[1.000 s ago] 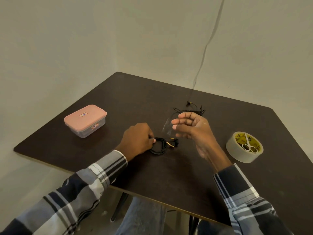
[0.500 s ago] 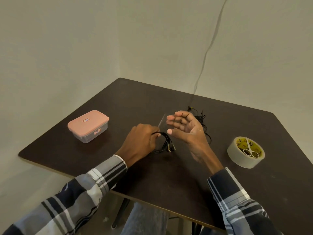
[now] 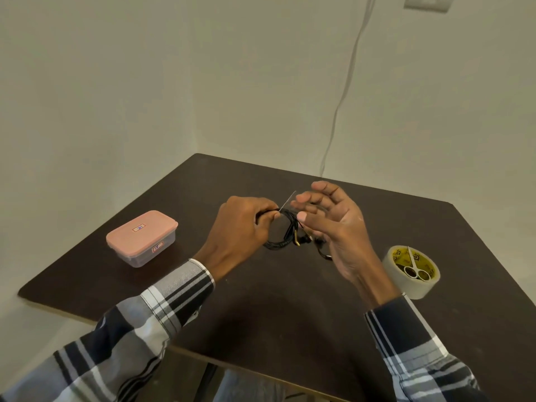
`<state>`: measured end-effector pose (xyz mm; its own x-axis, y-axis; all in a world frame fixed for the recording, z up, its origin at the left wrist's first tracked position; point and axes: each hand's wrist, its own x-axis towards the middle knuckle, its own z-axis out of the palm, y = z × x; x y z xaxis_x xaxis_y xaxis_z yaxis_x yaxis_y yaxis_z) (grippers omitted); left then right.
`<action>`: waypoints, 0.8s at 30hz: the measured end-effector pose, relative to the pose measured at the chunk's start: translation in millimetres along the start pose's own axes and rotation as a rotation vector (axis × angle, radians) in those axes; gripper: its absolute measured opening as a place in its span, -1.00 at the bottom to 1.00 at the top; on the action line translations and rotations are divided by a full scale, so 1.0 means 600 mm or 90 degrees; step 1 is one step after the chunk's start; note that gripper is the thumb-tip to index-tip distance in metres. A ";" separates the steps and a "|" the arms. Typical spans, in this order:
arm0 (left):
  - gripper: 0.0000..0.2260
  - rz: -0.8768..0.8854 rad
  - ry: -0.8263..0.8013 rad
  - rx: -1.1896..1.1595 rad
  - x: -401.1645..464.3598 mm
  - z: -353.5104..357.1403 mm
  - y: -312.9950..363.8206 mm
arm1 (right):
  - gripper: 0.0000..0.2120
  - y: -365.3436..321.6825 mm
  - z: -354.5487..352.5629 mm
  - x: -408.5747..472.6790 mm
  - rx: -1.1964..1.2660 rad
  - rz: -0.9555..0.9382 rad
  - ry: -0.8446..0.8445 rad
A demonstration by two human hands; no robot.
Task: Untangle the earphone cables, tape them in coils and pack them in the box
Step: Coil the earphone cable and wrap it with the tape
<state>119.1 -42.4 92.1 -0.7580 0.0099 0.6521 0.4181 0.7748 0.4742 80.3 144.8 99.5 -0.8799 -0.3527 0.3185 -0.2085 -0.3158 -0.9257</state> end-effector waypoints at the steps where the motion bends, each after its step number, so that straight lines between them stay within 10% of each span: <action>1: -0.91 0.002 0.001 0.003 0.002 0.000 0.002 | -0.50 -0.001 -0.001 0.001 -0.012 -0.004 0.001; 24: -0.91 0.035 0.006 -0.020 0.000 0.016 0.031 | -0.52 0.004 -0.004 0.007 -0.112 -0.026 0.053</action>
<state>121.7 -21.7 95.2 -0.7283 0.0457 0.6837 0.4748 0.7531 0.4554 75.0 144.6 98.1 -0.8995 -0.2669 0.3459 -0.3101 -0.1677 -0.9358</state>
